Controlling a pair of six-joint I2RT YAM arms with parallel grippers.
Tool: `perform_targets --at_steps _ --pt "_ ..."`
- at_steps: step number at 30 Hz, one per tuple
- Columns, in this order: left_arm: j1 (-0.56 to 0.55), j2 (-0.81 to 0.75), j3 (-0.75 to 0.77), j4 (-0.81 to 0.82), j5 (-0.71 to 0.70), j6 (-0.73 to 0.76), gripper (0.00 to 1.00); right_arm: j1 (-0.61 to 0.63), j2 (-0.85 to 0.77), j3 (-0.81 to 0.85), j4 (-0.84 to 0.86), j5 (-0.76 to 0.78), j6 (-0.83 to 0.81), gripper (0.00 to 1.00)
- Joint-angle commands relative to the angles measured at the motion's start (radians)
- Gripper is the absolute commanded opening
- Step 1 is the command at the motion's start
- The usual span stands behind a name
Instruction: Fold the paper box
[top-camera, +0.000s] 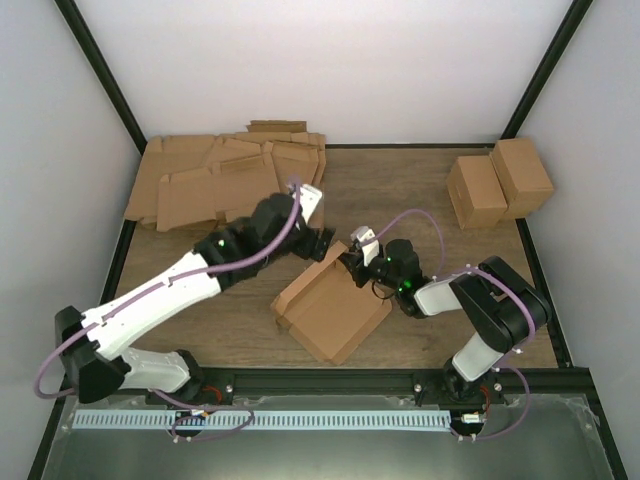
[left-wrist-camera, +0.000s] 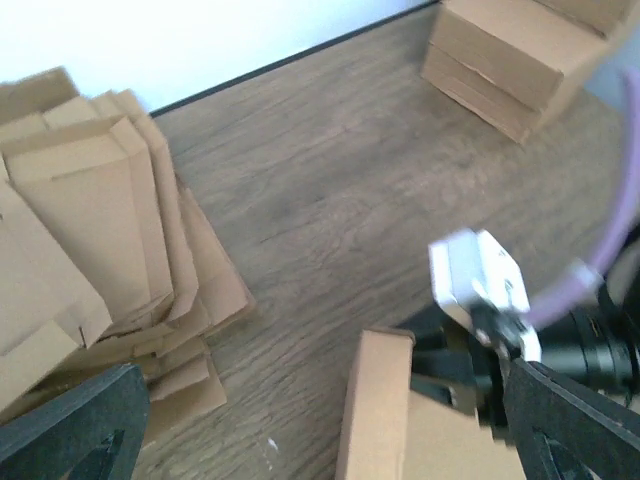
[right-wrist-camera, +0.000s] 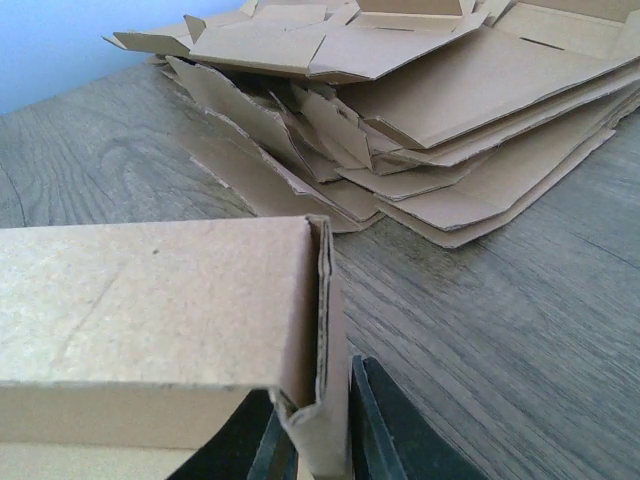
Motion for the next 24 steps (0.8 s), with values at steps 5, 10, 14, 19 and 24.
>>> perform_targets --at_steps 5,10,14,19,24 --pt "0.243 0.152 0.050 -0.032 0.529 -0.267 1.00 0.012 -0.019 -0.005 0.032 -0.030 -0.029 0.16" --pt "0.298 0.211 0.028 0.007 0.665 -0.246 1.00 0.016 -0.032 -0.014 0.026 -0.046 -0.026 0.16" --pt "0.302 0.211 -0.017 0.058 0.718 -0.230 1.00 0.021 -0.050 -0.024 0.026 -0.059 -0.020 0.16" --pt "0.315 0.139 -0.113 0.148 0.640 -0.289 1.00 0.022 -0.050 -0.018 0.023 -0.070 -0.013 0.17" --pt "0.335 0.174 -0.114 0.154 0.701 -0.298 0.97 0.025 -0.047 -0.013 0.023 -0.087 -0.010 0.16"
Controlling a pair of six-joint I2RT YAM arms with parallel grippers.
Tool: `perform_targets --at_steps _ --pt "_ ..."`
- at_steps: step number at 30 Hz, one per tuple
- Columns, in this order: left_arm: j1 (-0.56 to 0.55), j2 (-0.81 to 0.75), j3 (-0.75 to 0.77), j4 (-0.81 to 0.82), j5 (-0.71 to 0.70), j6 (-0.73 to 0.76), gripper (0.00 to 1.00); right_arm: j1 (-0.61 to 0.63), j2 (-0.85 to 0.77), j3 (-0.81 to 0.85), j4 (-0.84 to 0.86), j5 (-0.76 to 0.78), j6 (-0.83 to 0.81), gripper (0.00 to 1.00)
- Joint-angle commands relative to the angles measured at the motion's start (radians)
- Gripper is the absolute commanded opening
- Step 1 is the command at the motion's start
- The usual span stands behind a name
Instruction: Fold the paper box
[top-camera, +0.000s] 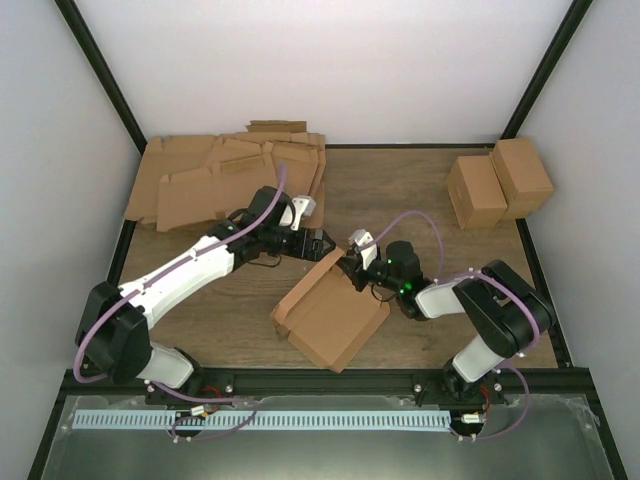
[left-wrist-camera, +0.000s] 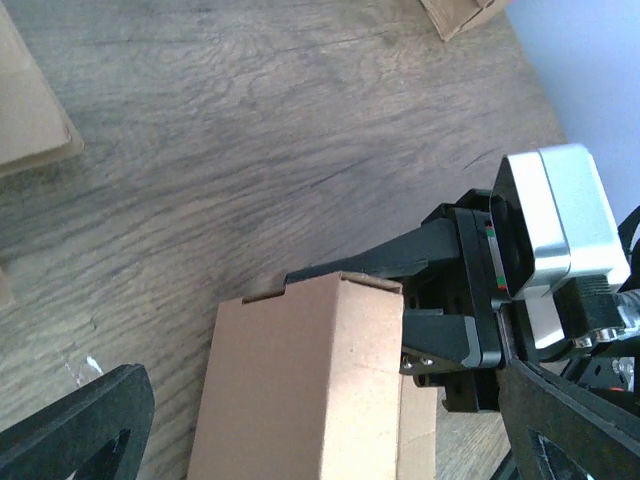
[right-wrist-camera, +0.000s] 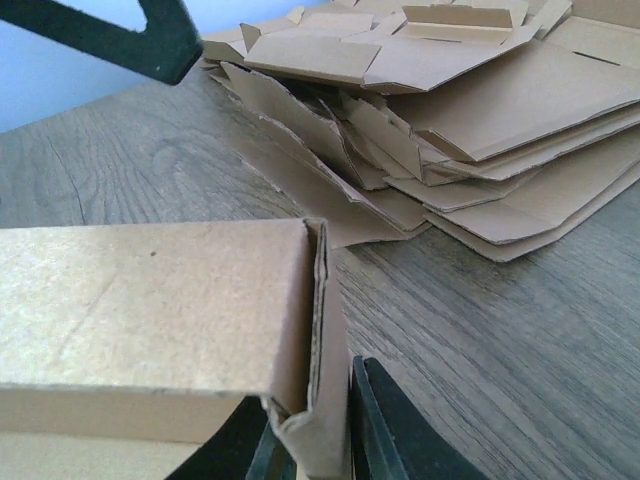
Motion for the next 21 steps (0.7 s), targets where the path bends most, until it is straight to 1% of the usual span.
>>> perform_targets --at_steps 1,8,14,21 --pt "0.018 0.024 0.006 0.064 0.051 -0.022 0.96 0.010 -0.015 0.004 0.025 -0.029 0.000 0.16" --pt "0.027 0.047 -0.013 0.104 0.095 -0.028 0.93 0.012 -0.014 0.007 0.022 -0.040 0.001 0.17" --pt "0.029 0.036 -0.043 0.125 0.106 -0.012 0.94 0.016 -0.010 0.013 0.019 -0.044 0.002 0.17" --pt "0.034 0.079 -0.058 0.131 0.106 -0.022 0.90 0.017 -0.008 0.019 0.013 -0.044 0.000 0.17"
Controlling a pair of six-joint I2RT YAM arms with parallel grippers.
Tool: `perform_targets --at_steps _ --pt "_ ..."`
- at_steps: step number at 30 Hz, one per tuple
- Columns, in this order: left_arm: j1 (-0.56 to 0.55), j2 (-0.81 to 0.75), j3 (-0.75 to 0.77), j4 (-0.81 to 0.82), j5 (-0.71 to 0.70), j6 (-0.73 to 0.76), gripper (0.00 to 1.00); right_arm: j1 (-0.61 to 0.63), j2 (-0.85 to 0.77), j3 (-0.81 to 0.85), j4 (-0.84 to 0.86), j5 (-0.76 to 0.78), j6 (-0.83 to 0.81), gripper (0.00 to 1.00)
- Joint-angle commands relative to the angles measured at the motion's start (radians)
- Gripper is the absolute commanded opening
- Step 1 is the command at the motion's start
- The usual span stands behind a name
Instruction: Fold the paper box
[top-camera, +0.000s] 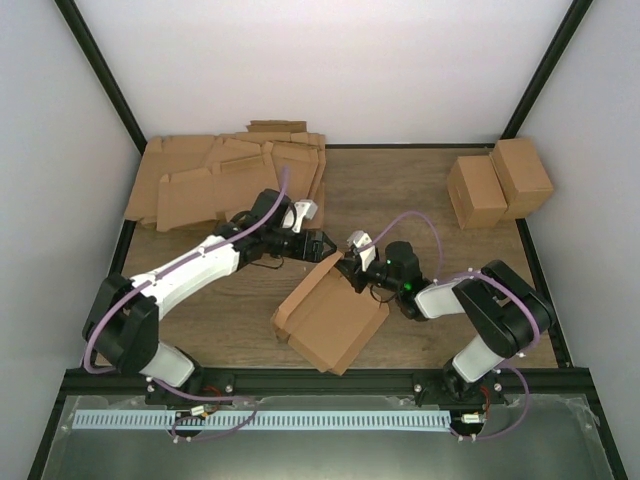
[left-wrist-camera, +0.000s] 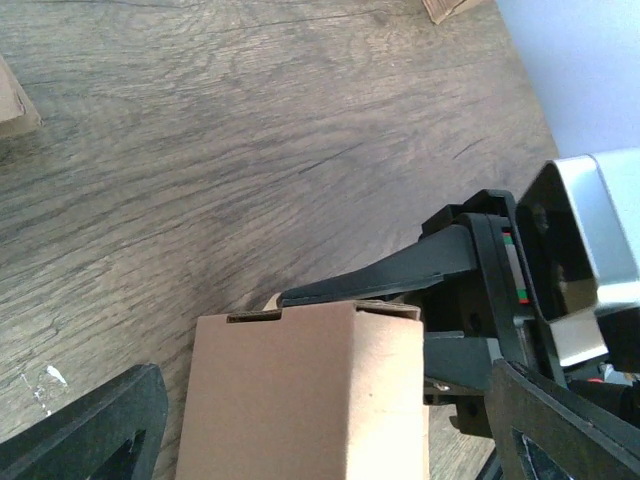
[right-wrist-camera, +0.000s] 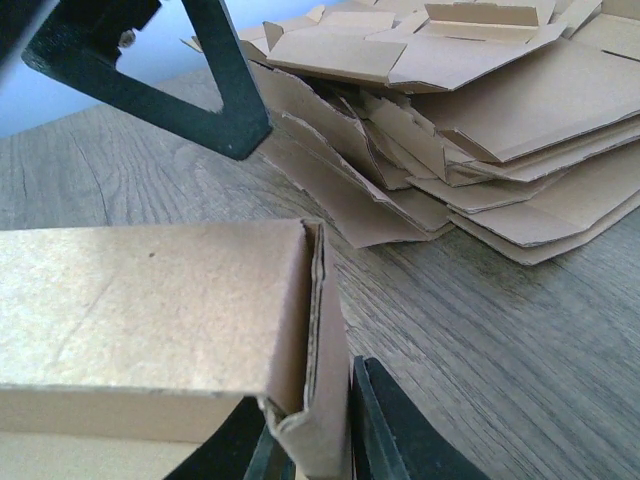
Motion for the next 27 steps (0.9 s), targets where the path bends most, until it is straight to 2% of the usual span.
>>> perform_targets --at_steps 1,18,27 --pt "0.012 0.041 -0.018 0.043 0.020 0.001 0.89 0.010 -0.007 0.019 0.014 -0.010 -0.001 0.17" --pt "0.025 0.132 -0.025 0.095 0.079 -0.015 0.81 0.011 0.006 0.027 -0.003 -0.008 -0.001 0.18" --pt "0.028 0.139 -0.033 0.086 0.043 -0.020 0.72 0.028 0.023 0.030 -0.006 0.044 -0.010 0.27"
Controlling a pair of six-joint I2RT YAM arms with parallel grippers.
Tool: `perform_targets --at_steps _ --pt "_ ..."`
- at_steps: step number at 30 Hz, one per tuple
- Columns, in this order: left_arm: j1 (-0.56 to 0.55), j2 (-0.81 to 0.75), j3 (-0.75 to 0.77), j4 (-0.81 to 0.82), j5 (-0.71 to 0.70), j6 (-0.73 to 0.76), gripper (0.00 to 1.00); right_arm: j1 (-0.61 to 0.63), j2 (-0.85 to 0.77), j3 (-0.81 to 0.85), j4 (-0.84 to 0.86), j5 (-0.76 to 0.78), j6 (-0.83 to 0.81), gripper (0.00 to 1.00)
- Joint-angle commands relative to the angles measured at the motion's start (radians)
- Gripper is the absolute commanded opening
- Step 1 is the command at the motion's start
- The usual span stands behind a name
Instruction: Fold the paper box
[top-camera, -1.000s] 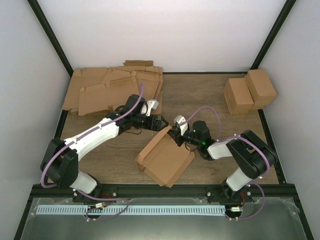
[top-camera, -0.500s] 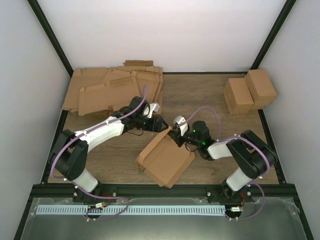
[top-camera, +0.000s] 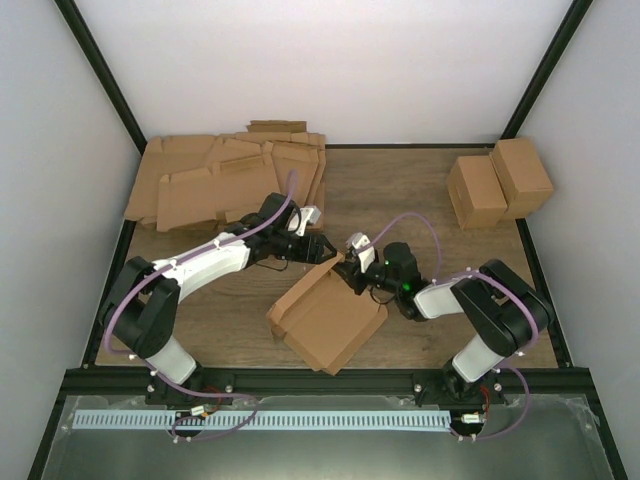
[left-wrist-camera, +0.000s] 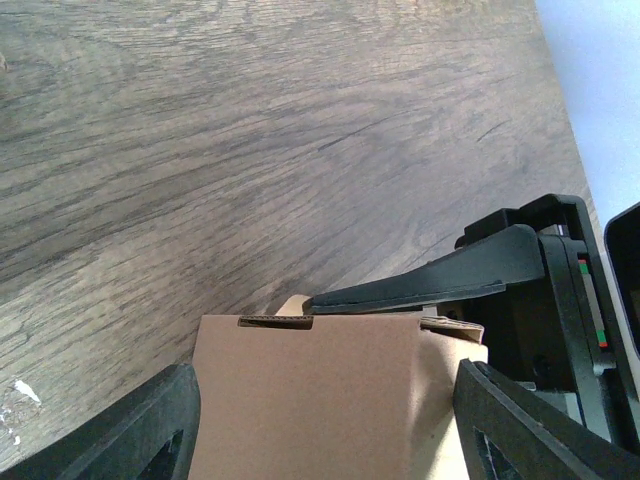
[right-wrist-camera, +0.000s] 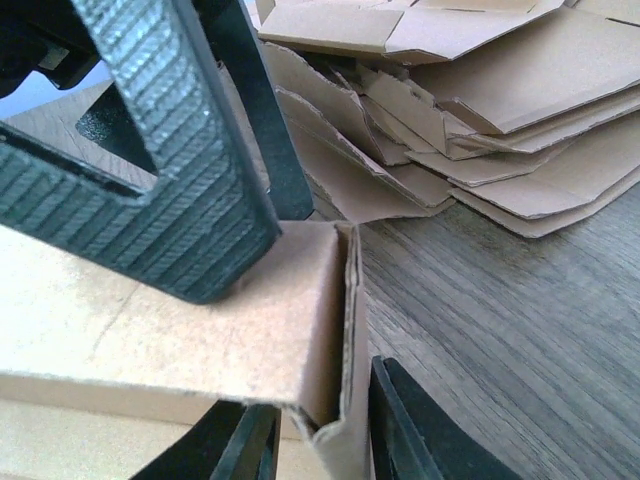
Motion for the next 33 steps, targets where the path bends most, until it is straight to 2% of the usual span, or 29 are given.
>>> perform_targets --at_steps 1,3,7,12,16,21,24,26,29,32,33 --pt "0.010 0.016 -0.015 0.006 -0.025 0.002 0.71 0.025 0.017 0.030 0.024 0.040 -0.015 0.27" --pt "0.012 0.016 -0.019 0.005 -0.028 0.001 0.70 0.035 0.019 0.028 0.023 0.067 -0.020 0.26" --pt "0.013 0.015 -0.024 0.008 -0.028 -0.001 0.69 0.048 0.021 0.034 0.006 0.149 -0.023 0.11" --pt "0.013 0.014 -0.044 0.025 -0.017 -0.013 0.69 0.064 0.020 0.036 -0.003 0.224 -0.023 0.02" --pt "0.013 0.013 -0.073 0.063 0.005 -0.035 0.69 0.092 0.030 0.049 -0.012 0.275 -0.039 0.04" --pt "0.013 0.005 -0.079 0.055 -0.014 -0.031 0.69 0.098 0.034 0.041 -0.008 0.269 -0.031 0.18" --pt "0.013 0.000 -0.071 0.040 -0.029 -0.024 0.69 0.098 0.037 0.023 -0.001 0.272 -0.015 0.30" --pt "0.013 -0.002 -0.068 0.033 -0.037 -0.019 0.69 0.098 0.040 0.000 0.029 0.283 -0.004 0.33" --pt "0.013 -0.011 -0.071 0.031 -0.042 -0.016 0.69 0.098 0.063 -0.008 0.058 0.284 0.004 0.31" --pt "0.013 -0.011 -0.073 0.029 -0.042 -0.012 0.69 0.098 0.088 0.010 0.055 0.291 0.002 0.16" --pt "0.013 -0.012 -0.074 0.027 -0.041 -0.013 0.69 0.098 0.096 0.011 0.061 0.301 0.001 0.15"
